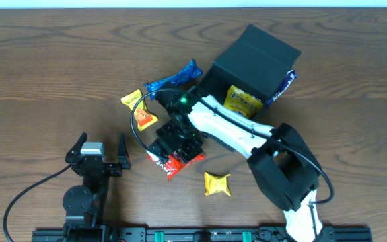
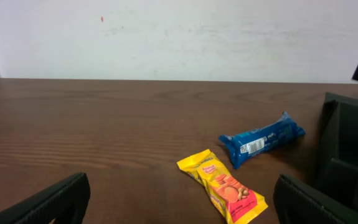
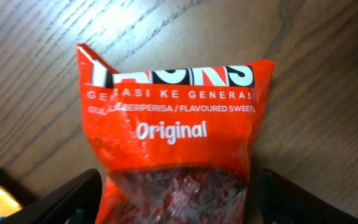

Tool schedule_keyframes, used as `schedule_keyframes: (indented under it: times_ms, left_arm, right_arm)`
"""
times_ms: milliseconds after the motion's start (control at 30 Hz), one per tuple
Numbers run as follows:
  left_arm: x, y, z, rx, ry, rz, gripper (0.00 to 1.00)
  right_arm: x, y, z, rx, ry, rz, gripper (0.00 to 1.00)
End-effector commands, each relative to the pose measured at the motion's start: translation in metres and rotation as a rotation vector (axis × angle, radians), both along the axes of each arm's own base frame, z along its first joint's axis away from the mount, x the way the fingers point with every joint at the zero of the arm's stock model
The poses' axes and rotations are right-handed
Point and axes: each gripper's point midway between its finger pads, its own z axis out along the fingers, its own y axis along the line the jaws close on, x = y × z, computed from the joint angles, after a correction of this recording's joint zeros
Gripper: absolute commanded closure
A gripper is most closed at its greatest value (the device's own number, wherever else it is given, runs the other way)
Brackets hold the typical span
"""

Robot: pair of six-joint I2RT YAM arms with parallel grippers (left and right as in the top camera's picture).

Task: Pack container
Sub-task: 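Grasp the red bag with the right gripper and lift it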

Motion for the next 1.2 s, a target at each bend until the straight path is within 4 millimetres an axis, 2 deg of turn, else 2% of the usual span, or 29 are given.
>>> schedule_keyframes:
  times_ms: [0, 233, 367, 400, 433, 467, 767, 833, 1000, 1167]
  left_arm:
    - [-0.001, -0.001, -0.017, -0.002, 0.055, -0.009, 0.05]
    - [-0.001, -0.001, -0.017, -0.002, 0.055, -0.009, 0.05]
    - [-0.001, -0.001, -0.017, -0.002, 0.055, -0.009, 0.05]
    - [-0.001, -0.001, -0.017, -0.002, 0.055, -0.009, 0.05]
    - [-0.001, -0.001, -0.017, -0.002, 0.055, -0.009, 0.05]
    - [-0.001, -0.001, -0.017, -0.002, 0.055, -0.009, 0.05]
    - [-0.001, -0.001, -0.017, -0.002, 0.055, -0.009, 0.05]
    - [-0.001, -0.001, -0.017, -0.002, 0.055, -0.009, 0.05]
    - [-0.001, -0.001, -0.017, -0.002, 0.055, -0.009, 0.05]
    - [-0.001, -0.001, -0.017, -0.002, 0.055, -0.009, 0.05]
  right_arm:
    - [0.006, 0.001, -0.007, 0.011, 0.018, -0.005, 0.21]
    - [0.009, -0.002, -0.017, -0.003, 0.033, -0.016, 0.27]
    - [0.009, -0.002, -0.017, -0.001, 0.031, -0.016, 0.43]
    - [0.009, -0.002, -0.017, -0.001, 0.031, -0.016, 0.48]
    - [0.009, -0.001, -0.017, -0.002, 0.032, -0.027, 0.60]
    - [0.011, 0.000, -0.017, -0.002, 0.032, -0.043, 0.62]
    - [0.015, 0.005, -0.013, 0.000, 0.034, -0.122, 0.67]
    - [0.019, 0.007, -0.007, 0.012, 0.027, -0.159, 0.70]
    - [0.034, 0.020, 0.015, 0.064, 0.010, -0.324, 0.69]
    - [0.040, 0.026, 0.032, 0.090, 0.019, -0.435, 0.73]
